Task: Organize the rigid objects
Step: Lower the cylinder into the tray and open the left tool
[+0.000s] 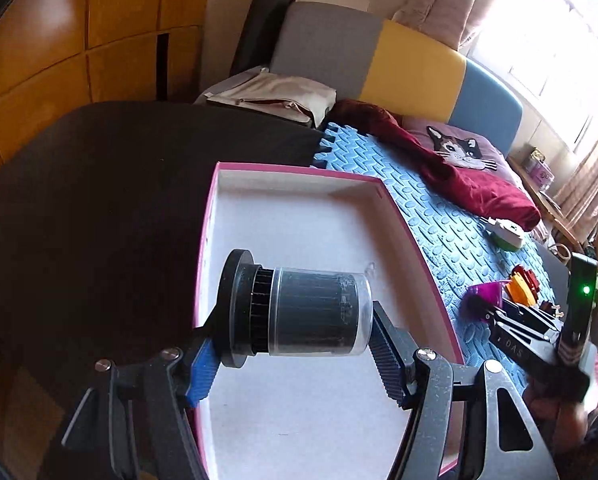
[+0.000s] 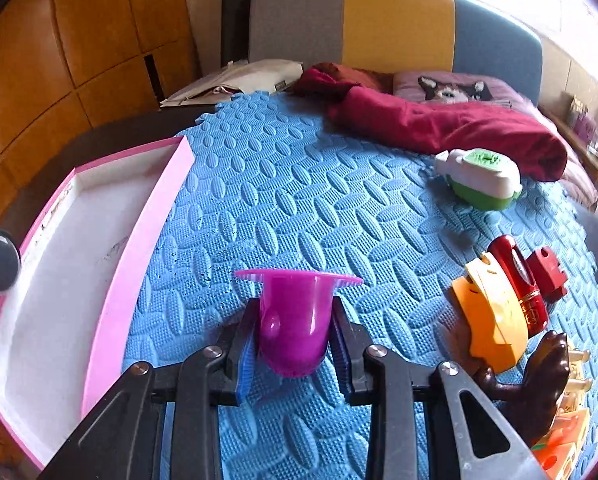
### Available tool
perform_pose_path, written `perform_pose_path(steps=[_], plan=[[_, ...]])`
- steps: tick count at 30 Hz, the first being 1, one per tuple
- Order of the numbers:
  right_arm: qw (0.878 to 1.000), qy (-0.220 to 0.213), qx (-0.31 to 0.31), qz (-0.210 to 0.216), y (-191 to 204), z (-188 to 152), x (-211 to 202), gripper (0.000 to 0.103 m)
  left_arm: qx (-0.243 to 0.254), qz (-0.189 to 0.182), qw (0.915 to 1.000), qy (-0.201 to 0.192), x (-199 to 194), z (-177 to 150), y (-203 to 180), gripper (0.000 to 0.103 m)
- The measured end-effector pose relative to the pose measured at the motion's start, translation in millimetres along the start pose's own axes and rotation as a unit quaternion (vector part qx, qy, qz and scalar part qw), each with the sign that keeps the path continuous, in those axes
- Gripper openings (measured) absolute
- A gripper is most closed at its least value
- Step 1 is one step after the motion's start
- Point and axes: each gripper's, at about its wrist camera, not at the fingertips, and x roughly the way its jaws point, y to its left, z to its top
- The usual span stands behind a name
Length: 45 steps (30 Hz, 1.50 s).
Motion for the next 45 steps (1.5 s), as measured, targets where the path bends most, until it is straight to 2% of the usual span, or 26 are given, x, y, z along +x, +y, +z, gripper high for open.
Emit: perform_pose_path(steps=[3,6,12,22,25,28,29,31,32,36,45], plan=[[1.000,-0.001,0.013,0.010,-4.2,1.3,0.6,0.032,0.007,0.008,0.9999,0.003,1.9,-2.8,-1.4,0.067],[1.000,-0.003,0.008,0.003,-2.1,-0.4,-0.2,0.032,0.014,0.004,0.9998,0.012,7.5,-3.3,-7.5,0.067],[1.000,-0.005,0.008,0.003,-2.2,-0.9,-0.3,0.032,0.018,-0.009,0.9997,0.011,24.1,23.5,-25.3,0.067],[1.000,-0.006,0.007,0.001,-0.9,-1.1,-0.7,0.032,0.034,0.006,0.9993,0.018,89.3,78.5,-52.9,0.067],[1.000,-0.006,0.007,0.001,-0.9,-1.0,-0.9,0.032,0.048,0.032,0.9981,0.022,111.8,84.7,-59.5,0.068],[1.000,-0.006,0.005,-0.002,1.0,-1.1,-1.4,0.032,0.053,0.036,0.9973,0.035,124.5,82.6,-59.7,0.069],[1.000,-0.006,0.006,-0.001,0.8,-1.2,-1.3,0.032,0.057,0.039,0.9970,0.035,124.1,80.3,-59.5,0.070],[1.000,-0.006,0.005,-0.001,1.2,-1.2,-1.3,0.032,0.061,0.047,0.9967,0.026,117.6,74.2,-58.4,0.083],[1.000,-0.006,0.005,-0.002,1.0,-1.3,-1.3,0.032,0.060,0.048,0.9968,0.020,111.1,69.9,-56.8,0.084],[1.000,-0.006,0.004,-0.005,2.4,-0.9,-1.4,0.032,0.060,0.049,0.9970,0.001,82.3,50.2,-51.5,0.083],[1.000,-0.008,-0.008,-0.021,6.3,-1.4,-1.2,0.032,0.041,0.057,0.9974,-0.015,20.2,-2.3,-35.2,0.083]])
